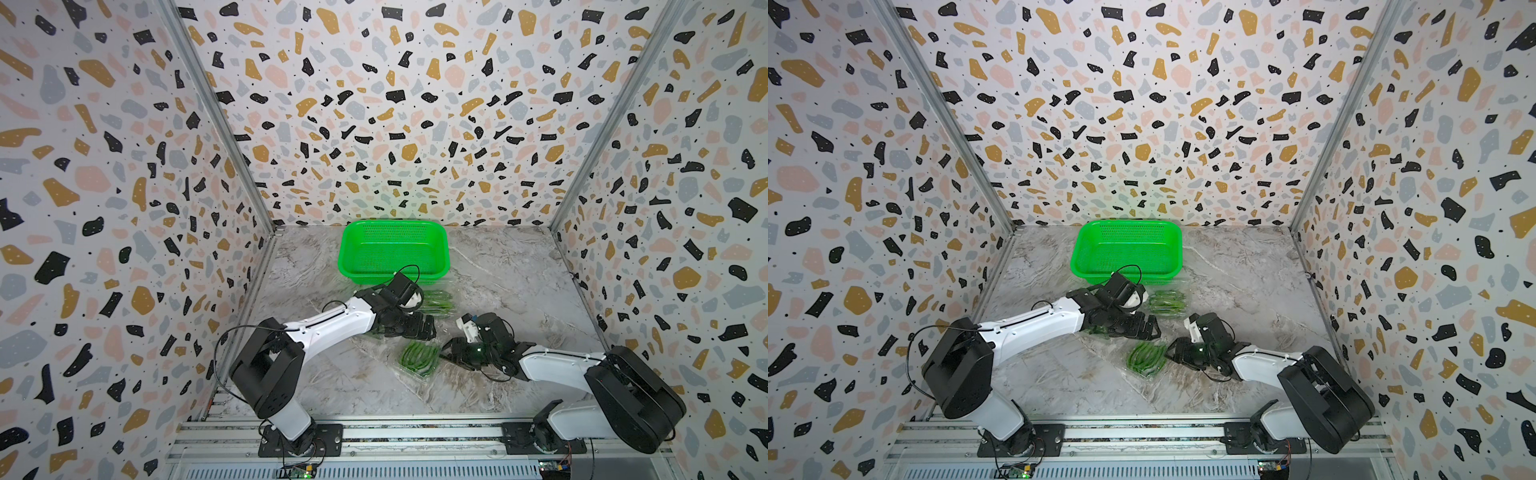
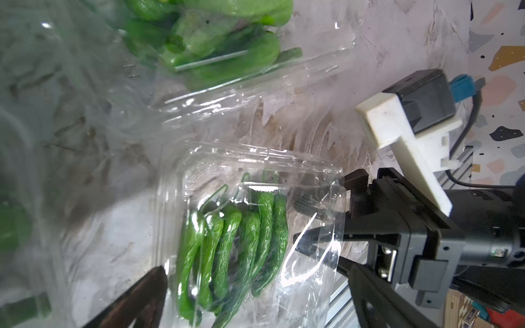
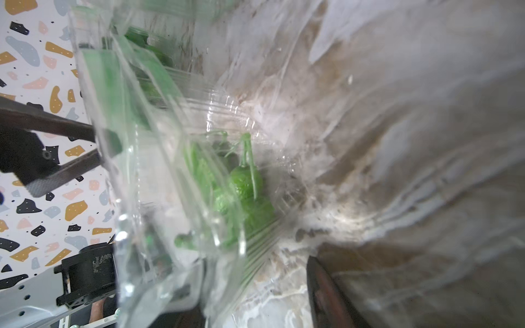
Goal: Take small green peppers out of containers
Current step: Open the packing box at the center of the board.
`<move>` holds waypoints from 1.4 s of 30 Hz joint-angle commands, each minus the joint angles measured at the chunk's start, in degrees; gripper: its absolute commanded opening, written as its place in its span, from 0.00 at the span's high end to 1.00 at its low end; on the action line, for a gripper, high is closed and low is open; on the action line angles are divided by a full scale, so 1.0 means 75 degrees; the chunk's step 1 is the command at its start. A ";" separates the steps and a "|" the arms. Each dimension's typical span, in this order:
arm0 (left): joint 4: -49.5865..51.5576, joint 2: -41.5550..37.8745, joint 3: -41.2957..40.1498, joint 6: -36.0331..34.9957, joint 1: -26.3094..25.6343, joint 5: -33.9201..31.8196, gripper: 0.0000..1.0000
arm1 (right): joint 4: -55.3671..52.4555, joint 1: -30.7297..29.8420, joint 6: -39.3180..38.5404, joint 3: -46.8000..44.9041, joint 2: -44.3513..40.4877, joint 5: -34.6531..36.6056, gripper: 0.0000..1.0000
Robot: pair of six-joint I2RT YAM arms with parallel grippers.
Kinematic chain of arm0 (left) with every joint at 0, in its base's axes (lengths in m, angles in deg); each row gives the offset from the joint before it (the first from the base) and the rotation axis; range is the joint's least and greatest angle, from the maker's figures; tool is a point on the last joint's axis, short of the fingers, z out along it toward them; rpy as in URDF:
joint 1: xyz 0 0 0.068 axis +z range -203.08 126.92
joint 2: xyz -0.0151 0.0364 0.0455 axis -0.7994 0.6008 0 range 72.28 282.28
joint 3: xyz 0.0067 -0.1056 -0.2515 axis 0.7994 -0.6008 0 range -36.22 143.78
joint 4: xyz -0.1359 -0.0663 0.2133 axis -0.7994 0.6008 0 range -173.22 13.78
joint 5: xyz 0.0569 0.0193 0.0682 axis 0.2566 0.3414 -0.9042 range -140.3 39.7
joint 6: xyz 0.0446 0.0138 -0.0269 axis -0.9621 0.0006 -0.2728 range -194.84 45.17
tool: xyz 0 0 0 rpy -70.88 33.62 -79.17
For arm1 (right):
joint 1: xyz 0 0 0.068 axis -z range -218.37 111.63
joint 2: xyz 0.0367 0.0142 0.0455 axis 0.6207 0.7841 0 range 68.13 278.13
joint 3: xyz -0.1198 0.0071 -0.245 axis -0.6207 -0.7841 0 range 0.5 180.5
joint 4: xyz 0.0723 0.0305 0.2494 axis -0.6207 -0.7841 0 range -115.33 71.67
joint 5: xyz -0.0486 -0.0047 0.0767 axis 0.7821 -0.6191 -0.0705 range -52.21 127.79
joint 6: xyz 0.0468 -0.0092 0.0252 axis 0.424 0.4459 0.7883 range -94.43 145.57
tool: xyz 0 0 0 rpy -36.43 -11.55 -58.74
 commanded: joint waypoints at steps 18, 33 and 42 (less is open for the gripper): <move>0.2003 -0.0443 0.0758 -0.1092 -0.0104 -0.2247 0.01 | -0.1999 -0.0061 -0.0260 0.0687 -0.0754 0.0521 0.91; 0.3088 -0.1549 0.0899 -0.0719 -0.2531 -0.4177 0.05 | -0.2561 -0.0235 0.0271 0.1333 -0.0682 0.0493 0.97; 0.2786 -0.0938 0.0740 -0.0019 -0.3290 -0.5170 0.05 | -0.2538 -0.0741 0.0786 0.1686 -0.0579 0.0902 0.98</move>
